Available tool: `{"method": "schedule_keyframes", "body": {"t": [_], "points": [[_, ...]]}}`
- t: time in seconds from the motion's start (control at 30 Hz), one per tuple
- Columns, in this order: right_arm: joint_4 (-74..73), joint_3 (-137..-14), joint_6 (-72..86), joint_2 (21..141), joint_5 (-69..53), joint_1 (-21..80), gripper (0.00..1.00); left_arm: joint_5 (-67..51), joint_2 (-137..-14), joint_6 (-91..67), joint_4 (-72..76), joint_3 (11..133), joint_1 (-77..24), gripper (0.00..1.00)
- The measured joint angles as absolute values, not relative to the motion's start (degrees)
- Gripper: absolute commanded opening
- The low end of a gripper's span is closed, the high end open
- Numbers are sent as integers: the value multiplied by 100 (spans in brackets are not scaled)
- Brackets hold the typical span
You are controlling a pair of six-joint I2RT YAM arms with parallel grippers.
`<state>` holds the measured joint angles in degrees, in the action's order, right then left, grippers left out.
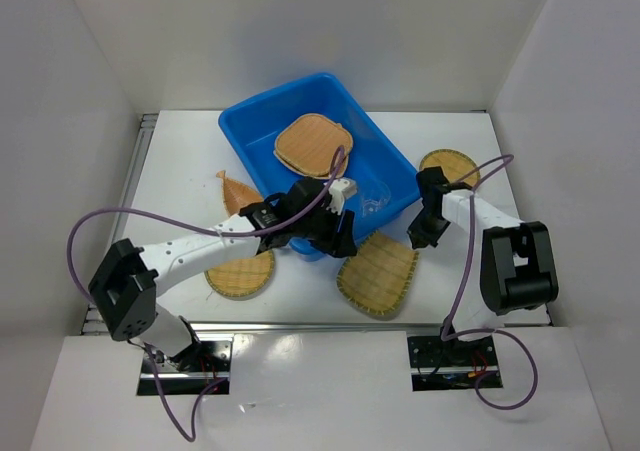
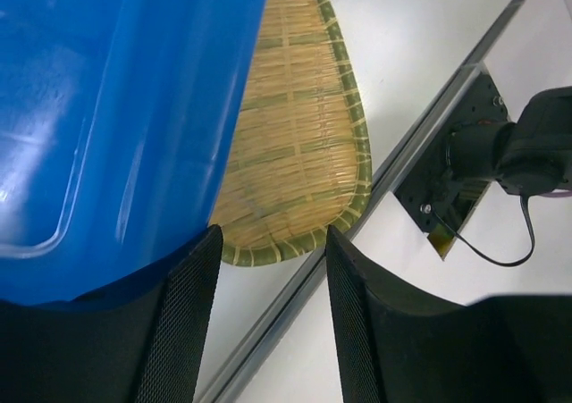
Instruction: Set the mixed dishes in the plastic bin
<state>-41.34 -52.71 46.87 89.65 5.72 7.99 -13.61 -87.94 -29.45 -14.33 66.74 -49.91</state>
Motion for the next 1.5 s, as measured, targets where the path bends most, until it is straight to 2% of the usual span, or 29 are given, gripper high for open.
{"method": "schedule_keyframes", "body": {"t": [0.13,0.27,0.47,0.67,1.0,1.13,1.3,1.33,1.37,1.4,1.5], "points": [[-4403,-5452,4665,8871,698,799,1,-1129,-8392,-3085,-1678,6464,-4991,60],[-4488,-5651,4593,8482,777,799,1,-934,-7474,-3406,-1931,5778,-4982,61],[-4497,-5616,4532,8250,803,801,1,-1229,-6792,-3951,-1997,4578,-4982,56],[-4523,-5518,4506,8204,744,801,1,-1280,-6805,-4399,-1988,3951,-5168,43],[-4451,-5518,4512,7806,602,838,1,-790,-8012,-4757,-899,4163,-5610,45],[-4412,-5494,4536,7631,554,838,1,-285,-7996,-5205,-696,4130,-5675,56],[-4412,-5470,4534,7422,541,838,1,351,-7797,-5900,-329,3962,-5645,57],[-4412,-5470,4534,7391,541,838,1,434,-7795,-6023,-259,3957,-5645,55],[-4412,-5470,4534,7360,541,838,1,543,-7795,-6147,-198,3938,-5669,47],[-4412,-5470,4532,7341,541,838,1,657,-7795,-6274,-169,3916,-5728,43],[-4412,-5470,4532,7334,541,838,1,993,-7793,-6643,-130,3861,-6051,40]]}}
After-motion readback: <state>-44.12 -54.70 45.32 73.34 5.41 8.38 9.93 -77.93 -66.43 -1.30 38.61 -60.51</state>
